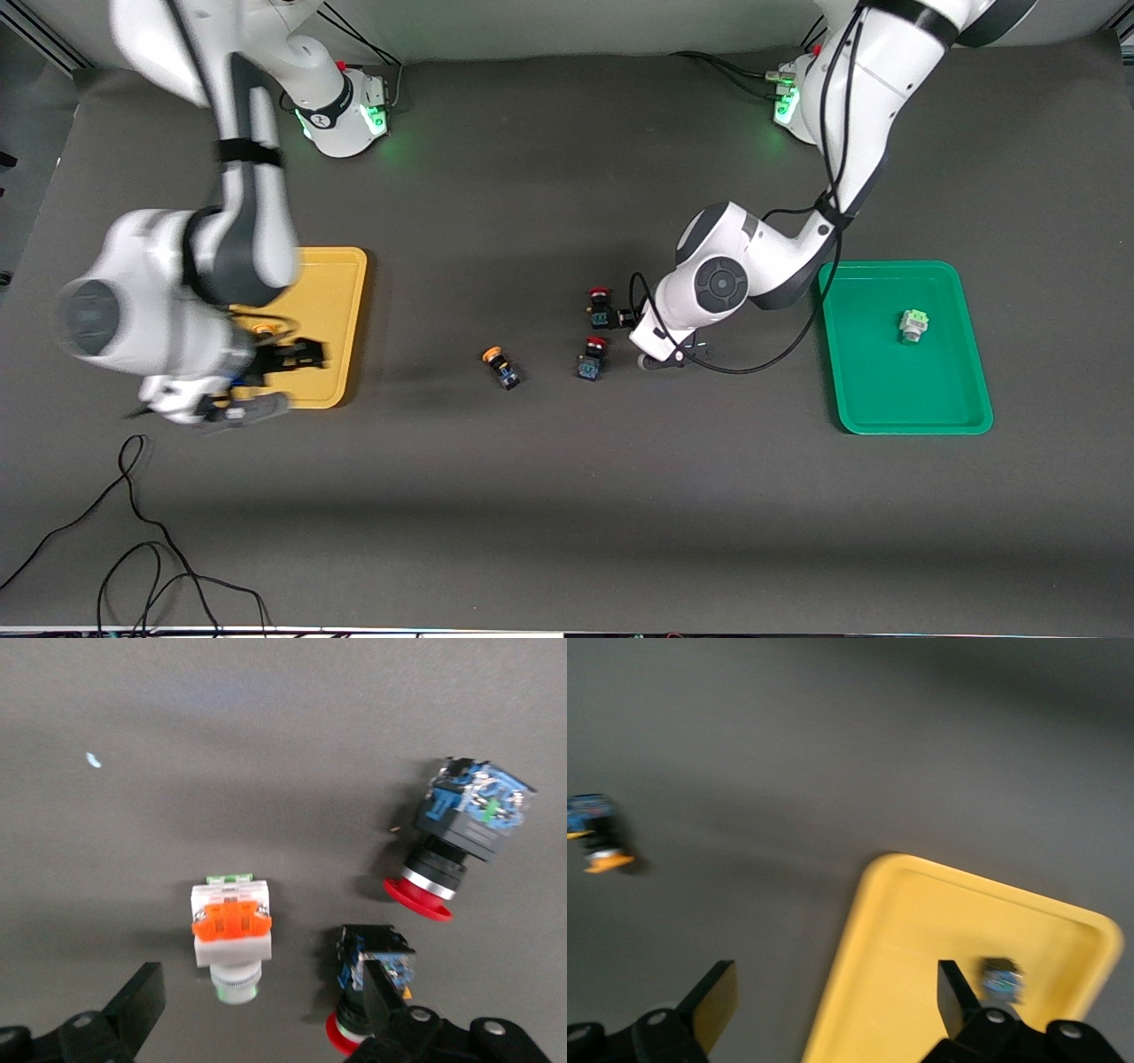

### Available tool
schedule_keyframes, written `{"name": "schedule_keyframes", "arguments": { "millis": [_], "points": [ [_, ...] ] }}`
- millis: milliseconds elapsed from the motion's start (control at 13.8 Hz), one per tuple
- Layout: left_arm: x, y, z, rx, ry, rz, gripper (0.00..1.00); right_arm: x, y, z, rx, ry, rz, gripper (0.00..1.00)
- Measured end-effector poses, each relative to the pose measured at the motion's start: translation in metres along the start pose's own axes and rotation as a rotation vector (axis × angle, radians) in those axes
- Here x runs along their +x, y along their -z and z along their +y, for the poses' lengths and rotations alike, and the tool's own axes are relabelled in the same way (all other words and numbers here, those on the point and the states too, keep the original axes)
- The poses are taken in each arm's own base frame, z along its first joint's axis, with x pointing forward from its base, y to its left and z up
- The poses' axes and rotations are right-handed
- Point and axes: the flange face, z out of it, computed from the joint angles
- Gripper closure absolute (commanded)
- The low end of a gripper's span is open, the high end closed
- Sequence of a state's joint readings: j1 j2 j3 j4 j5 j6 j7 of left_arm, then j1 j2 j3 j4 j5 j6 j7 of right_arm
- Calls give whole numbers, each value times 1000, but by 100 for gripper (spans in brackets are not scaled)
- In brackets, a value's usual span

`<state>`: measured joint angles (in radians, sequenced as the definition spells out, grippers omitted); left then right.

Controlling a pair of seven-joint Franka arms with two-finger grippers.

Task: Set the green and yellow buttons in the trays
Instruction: 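Release the yellow button in the tray while the left gripper grasps the orange switch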

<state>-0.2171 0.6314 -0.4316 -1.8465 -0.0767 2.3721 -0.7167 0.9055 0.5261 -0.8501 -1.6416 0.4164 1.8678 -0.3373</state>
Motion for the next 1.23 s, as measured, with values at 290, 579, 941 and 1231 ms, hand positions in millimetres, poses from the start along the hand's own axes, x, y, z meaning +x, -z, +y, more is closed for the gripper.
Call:
{"name": "schedule_keyframes", "arguments": {
  "millis": [290,579,941,1231],
  "points": [
    [5,-15,-8,87,-15,49,65,27,-36,-117,3,61,33,0],
    [5,-19,-10,106,-24,60,100,33,-79,-196,22,7,72,0],
    [21,8,-13,120,3,65,100,33,-119,-242,-9,-6,112,0],
    [48,133,-48,244,32,-23,100,36,-177,-245,-66,-24,171,0]
  ]
}}
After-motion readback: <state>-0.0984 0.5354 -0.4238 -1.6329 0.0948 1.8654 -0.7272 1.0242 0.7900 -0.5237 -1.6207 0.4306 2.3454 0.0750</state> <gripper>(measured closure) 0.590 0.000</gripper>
